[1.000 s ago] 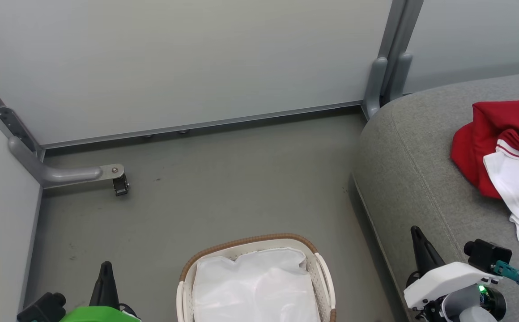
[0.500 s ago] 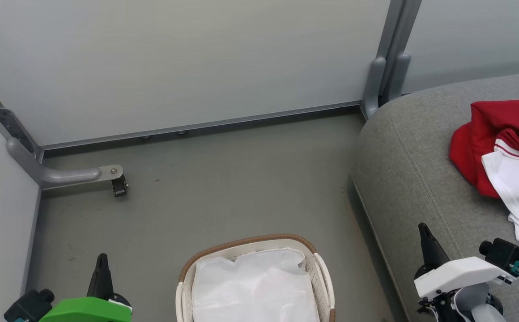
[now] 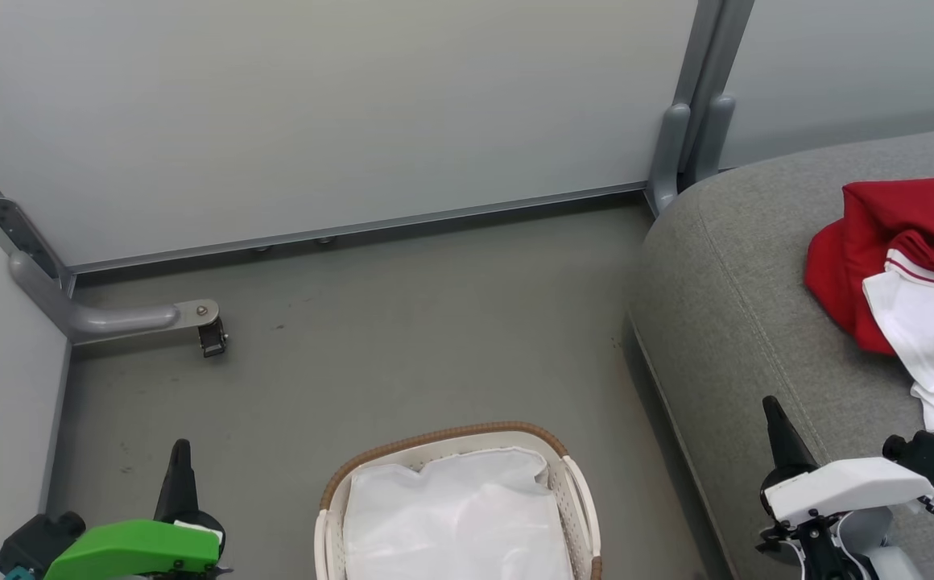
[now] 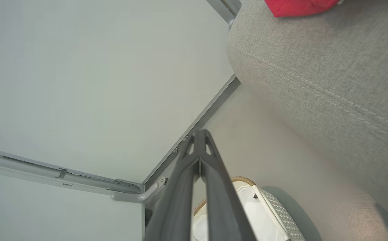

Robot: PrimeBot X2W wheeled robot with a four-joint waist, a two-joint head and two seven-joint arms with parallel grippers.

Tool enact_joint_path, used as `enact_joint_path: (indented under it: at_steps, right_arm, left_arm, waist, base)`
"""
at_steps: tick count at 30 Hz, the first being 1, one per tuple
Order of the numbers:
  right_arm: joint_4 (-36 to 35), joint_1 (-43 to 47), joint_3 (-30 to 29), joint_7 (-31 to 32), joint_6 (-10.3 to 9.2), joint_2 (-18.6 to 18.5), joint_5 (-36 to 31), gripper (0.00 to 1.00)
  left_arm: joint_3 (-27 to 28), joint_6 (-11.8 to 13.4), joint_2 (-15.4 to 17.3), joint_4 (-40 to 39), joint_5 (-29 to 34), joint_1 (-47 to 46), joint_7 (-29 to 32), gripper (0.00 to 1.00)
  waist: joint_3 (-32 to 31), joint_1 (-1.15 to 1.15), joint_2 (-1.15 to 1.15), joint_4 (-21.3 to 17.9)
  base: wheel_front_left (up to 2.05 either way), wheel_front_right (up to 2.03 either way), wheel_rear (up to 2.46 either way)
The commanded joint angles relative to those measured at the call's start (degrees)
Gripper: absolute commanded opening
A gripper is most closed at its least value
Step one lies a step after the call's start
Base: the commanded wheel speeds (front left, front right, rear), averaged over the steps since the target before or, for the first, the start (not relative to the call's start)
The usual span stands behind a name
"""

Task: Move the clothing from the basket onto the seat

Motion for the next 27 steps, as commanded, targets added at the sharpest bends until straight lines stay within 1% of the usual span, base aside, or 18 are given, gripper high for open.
enact_joint_path:
  at_steps: [1, 18, 27]
  right_arm:
    - [-0.92, -0.97, -0.42, 0.44, -0.03, -0.26, 1.78, 0.00]
    - [-2.22, -1.09, -2.04, 3.25, -0.04, -0.27, 12.72, 0.00]
    - [-2.81, -1.14, -2.78, 4.51, -0.05, -0.27, 17.68, 0.00]
  left_arm:
    - [0.33, -0.28, 0.38, -0.83, -1.64, -1.68, 0.34, 0.00]
    - [1.16, -0.60, 0.46, -1.88, -11.66, -2.93, 3.15, 0.00]
    - [1.52, -0.61, 0.49, -2.31, -15.99, -3.47, 4.42, 0.00]
  waist:
    - [-0.01, 0.00, 0.00, -0.02]
    - [-0.13, 0.00, 0.00, -0.40]
    - [-0.19, 0.00, 0.00, -0.59]
  base:
    - [0.00, 0.00, 0.00]
    - [0.00, 0.00, 0.00]
    - [0.00, 0.00, 0.00]
